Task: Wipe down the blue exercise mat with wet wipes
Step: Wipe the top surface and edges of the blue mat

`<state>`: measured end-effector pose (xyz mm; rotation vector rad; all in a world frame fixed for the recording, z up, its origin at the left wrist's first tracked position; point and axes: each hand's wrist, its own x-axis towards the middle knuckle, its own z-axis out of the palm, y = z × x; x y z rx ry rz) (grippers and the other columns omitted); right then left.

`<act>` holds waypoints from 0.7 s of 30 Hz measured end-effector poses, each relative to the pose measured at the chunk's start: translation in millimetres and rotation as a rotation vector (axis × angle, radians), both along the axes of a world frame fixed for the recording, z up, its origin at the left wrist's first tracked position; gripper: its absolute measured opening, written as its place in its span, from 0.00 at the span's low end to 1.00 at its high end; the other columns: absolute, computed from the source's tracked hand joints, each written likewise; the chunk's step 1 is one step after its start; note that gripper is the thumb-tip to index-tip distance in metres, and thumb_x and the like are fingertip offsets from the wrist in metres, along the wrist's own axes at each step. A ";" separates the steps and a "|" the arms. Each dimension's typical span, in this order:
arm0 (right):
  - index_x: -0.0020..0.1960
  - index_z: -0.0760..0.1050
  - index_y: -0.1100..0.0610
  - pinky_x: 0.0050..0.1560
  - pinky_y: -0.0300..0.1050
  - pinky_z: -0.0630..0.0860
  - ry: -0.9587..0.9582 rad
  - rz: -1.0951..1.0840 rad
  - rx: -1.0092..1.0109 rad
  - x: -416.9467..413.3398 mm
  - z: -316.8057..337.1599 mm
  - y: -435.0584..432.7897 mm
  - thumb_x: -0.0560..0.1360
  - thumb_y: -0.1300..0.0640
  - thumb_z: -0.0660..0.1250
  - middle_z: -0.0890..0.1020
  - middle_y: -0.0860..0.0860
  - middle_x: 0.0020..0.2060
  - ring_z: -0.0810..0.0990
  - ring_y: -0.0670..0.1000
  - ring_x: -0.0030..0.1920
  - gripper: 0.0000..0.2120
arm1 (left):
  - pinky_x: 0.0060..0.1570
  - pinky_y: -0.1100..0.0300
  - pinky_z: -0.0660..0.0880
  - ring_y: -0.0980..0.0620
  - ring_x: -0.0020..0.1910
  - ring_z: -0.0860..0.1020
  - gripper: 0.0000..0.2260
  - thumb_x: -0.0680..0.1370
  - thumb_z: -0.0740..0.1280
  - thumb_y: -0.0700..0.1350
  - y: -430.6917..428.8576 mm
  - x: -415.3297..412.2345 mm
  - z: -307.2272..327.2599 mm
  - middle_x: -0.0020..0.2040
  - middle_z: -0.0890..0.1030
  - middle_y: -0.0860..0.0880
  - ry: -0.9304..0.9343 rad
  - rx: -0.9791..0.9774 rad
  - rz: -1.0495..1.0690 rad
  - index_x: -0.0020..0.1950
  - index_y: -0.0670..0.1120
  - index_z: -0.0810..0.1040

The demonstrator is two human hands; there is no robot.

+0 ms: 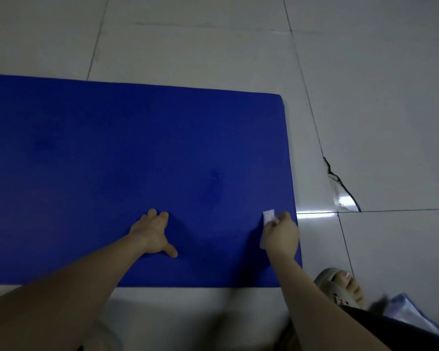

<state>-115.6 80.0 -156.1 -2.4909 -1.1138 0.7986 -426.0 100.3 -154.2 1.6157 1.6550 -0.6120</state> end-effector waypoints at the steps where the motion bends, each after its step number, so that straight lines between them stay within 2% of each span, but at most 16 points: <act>1: 0.49 0.70 0.57 0.37 0.48 0.75 0.018 0.058 0.005 -13.4 -3.9 2.5 0.82 0.52 0.61 0.79 0.55 0.43 0.76 0.51 0.37 0.08 | 0.55 0.53 0.77 0.50 0.58 0.68 0.41 0.60 0.81 0.66 0.6 0.3 -0.6 0.60 0.65 0.50 0.005 -0.004 0.000 0.63 0.50 0.66; 4: 0.47 0.72 0.55 0.40 0.51 0.80 0.061 0.270 0.005 -58.1 -7.8 4.0 0.82 0.45 0.60 0.78 0.53 0.42 0.79 0.51 0.39 0.13 | 0.54 0.55 0.76 0.50 0.59 0.68 0.45 0.60 0.80 0.67 1.8 1.1 -0.3 0.62 0.65 0.49 0.017 -0.002 -0.007 0.68 0.49 0.65; 8: 0.49 0.75 0.57 0.32 0.43 0.67 0.032 0.532 -0.014 -100.2 -3.5 -3.1 0.84 0.44 0.57 0.77 0.54 0.46 0.73 0.51 0.35 0.18 | 0.54 0.55 0.76 0.49 0.61 0.69 0.48 0.59 0.80 0.67 2.2 1.4 0.3 0.66 0.65 0.48 0.029 -0.016 0.008 0.71 0.49 0.64; 10: 0.50 0.74 0.58 0.33 0.44 0.70 -0.004 0.599 -0.056 -97.2 -2.6 -1.9 0.84 0.47 0.58 0.76 0.54 0.49 0.74 0.52 0.36 0.15 | 0.55 0.55 0.76 0.49 0.61 0.69 0.48 0.59 0.80 0.67 2.0 2.2 1.9 0.65 0.64 0.48 0.028 -0.019 0.017 0.71 0.49 0.64; 12: 0.51 0.74 0.58 0.39 0.48 0.75 -0.041 0.623 -0.110 -80.8 -3.5 4.2 0.82 0.54 0.63 0.76 0.55 0.52 0.77 0.55 0.40 0.08 | 0.55 0.55 0.76 0.48 0.62 0.69 0.48 0.60 0.80 0.67 1.8 2.5 2.1 0.66 0.64 0.47 0.024 -0.022 0.022 0.71 0.49 0.64; 14: 0.53 0.75 0.59 0.43 0.50 0.78 -0.051 0.544 -0.134 -55.7 -4.2 10.7 0.80 0.56 0.67 0.76 0.54 0.52 0.80 0.56 0.45 0.06 | 0.57 0.54 0.76 0.48 0.64 0.69 0.49 0.60 0.80 0.67 1.3 2.5 1.9 0.67 0.64 0.47 0.018 -0.022 0.026 0.72 0.49 0.63; 16: 0.55 0.76 0.57 0.45 0.51 0.80 -0.077 0.381 -0.113 -23.6 -4.8 15.8 0.80 0.55 0.66 0.78 0.53 0.51 0.81 0.56 0.45 0.07 | 0.58 0.53 0.76 0.47 0.64 0.68 0.50 0.60 0.80 0.67 1.4 2.1 1.5 0.67 0.64 0.47 0.015 -0.022 0.032 0.73 0.48 0.63; 21: 0.50 0.76 0.55 0.42 0.47 0.75 -0.092 0.039 -0.043 41.8 -7.8 20.2 0.81 0.55 0.63 0.80 0.53 0.45 0.78 0.54 0.42 0.05 | 0.58 0.53 0.76 0.48 0.63 0.68 0.50 0.59 0.80 0.67 1.9 1.9 1.2 0.66 0.64 0.48 0.013 -0.019 0.036 0.73 0.48 0.63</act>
